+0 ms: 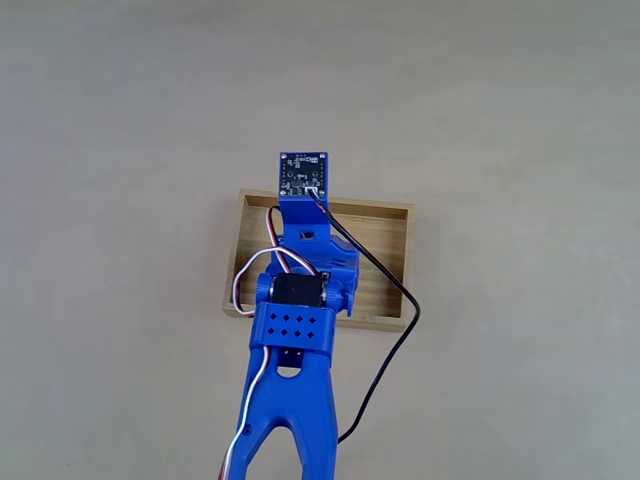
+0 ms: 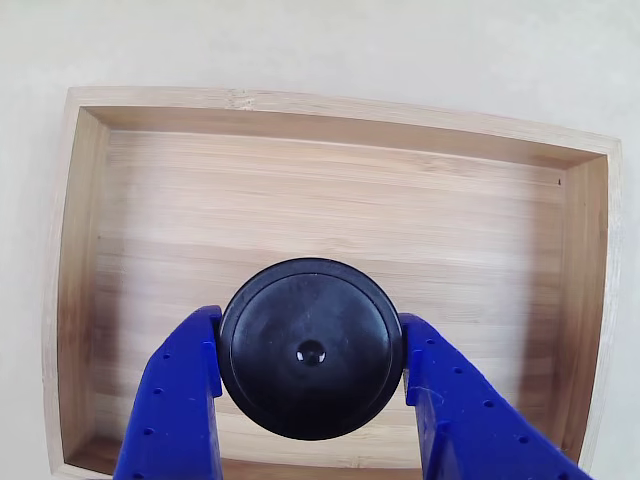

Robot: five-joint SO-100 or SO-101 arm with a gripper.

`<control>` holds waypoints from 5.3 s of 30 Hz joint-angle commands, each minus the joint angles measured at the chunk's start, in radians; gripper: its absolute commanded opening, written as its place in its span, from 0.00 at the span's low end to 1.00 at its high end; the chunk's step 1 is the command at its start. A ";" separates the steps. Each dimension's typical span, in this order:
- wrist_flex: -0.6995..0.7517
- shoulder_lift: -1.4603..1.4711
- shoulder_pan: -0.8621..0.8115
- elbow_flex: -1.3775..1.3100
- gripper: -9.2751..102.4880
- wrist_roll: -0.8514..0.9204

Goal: Place the black cylinder in the wooden box then return to rest.

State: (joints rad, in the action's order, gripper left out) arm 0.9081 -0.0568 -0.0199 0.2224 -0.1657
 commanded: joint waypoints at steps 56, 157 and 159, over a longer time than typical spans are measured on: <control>-0.043 0.110 -0.040 -0.063 0.36 -0.101; 0.456 1.781 -0.011 1.387 0.08 0.247; 0.456 1.781 -0.008 1.387 0.08 0.256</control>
State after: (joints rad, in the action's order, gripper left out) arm 1.3606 1.7150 -0.0368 1.5785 0.0690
